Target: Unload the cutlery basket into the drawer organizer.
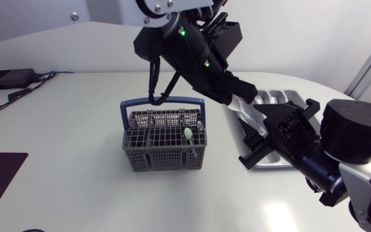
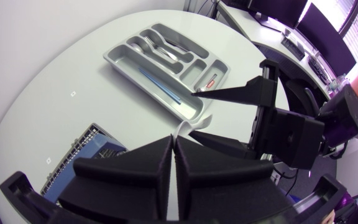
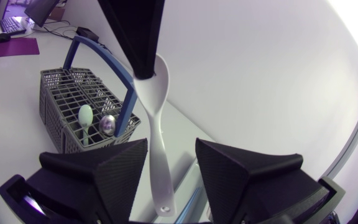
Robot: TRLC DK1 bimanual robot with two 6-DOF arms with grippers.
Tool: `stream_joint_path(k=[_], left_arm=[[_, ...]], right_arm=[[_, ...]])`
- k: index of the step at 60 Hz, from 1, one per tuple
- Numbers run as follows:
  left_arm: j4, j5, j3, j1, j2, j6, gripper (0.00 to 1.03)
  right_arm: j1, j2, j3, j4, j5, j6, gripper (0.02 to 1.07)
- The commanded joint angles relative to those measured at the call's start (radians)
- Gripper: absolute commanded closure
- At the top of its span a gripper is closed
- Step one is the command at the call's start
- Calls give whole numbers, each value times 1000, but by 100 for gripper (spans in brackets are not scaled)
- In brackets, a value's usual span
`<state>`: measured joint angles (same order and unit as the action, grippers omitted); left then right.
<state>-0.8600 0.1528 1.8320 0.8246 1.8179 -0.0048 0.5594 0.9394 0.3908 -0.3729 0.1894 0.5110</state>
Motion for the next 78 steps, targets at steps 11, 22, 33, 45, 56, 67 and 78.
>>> stream_joint_path(k=[11, 22, 33, 45, 56, 67, 78], left_arm=[[-13, 7, 19, 7, 21, -37, 100], [-13, 16, 13, 13, 23, -41, 100], [-19, 19, 13, 18, 21, -46, 100], [-20, 21, 13, 18, 18, -47, 100], [-20, 21, 10, 18, 18, -47, 100], [-20, 21, 3, 16, 15, -47, 71], [-14, 19, 6, 10, -3, -40, 12]], right_arm=[[7, 13, -15, -15, 19, 35, 74], [5, 16, -27, -15, 19, 40, 80], [0, 12, -30, -14, 8, 44, 86], [0, 2, -41, -12, 5, 54, 92], [0, -5, -46, -12, 1, 61, 92], [-1, -14, -55, -12, -2, 61, 92], [-23, -28, -70, -3, -38, 63, 92]])
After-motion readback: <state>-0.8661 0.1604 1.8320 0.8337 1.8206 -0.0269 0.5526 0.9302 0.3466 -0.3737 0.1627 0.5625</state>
